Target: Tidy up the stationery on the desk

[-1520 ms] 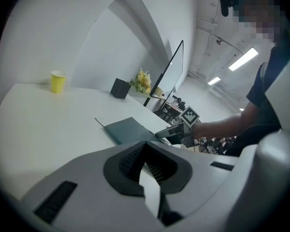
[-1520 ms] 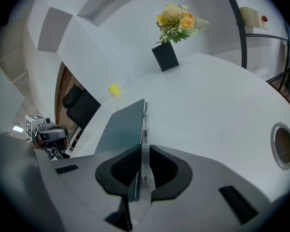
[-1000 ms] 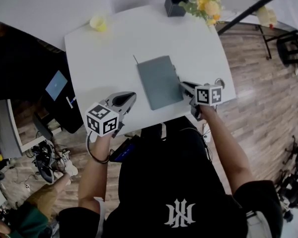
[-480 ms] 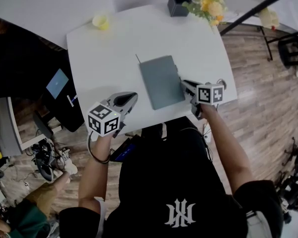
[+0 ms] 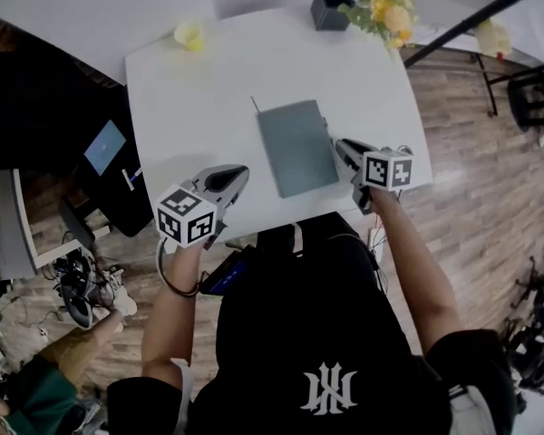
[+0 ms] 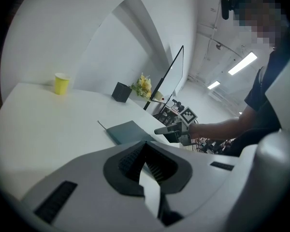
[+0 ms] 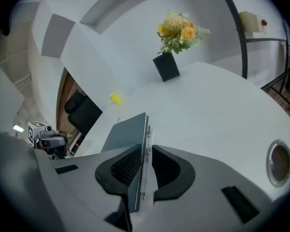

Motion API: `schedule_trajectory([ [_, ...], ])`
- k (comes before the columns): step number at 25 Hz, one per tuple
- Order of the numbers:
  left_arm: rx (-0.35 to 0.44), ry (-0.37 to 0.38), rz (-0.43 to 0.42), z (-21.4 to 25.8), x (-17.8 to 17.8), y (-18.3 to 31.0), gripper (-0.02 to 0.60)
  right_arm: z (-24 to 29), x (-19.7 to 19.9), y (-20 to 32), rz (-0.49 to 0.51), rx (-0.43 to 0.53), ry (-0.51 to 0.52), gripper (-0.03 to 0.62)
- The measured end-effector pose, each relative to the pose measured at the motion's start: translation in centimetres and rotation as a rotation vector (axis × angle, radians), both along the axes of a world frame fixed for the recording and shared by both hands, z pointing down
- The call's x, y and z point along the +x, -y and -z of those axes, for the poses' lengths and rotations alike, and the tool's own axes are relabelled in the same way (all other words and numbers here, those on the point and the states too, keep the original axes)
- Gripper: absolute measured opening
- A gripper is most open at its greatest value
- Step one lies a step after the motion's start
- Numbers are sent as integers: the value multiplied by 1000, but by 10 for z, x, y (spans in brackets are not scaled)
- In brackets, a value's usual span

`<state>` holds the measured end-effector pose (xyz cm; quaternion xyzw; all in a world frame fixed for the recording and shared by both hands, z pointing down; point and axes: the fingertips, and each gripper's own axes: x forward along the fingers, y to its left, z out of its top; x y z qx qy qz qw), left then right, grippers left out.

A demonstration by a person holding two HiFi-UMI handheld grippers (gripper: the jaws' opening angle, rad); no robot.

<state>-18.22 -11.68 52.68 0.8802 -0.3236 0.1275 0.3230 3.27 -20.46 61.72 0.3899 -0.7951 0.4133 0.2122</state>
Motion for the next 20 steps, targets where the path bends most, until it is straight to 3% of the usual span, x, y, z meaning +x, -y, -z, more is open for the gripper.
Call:
schedule_trajectory([
  [6, 97, -17, 44, 36, -14, 9, 2, 71, -13, 13, 20, 194, 71, 71],
  [9, 185, -26, 68, 72, -22, 15, 2, 129, -35, 11, 102, 340, 173, 69],
  [15, 394, -40, 100, 170, -15, 8, 3, 262, -56, -22, 330, 718, 344, 48],
  [20, 548, -35, 126, 247, 15, -26, 3, 335, -38, -63, 427, 865, 464, 45],
])
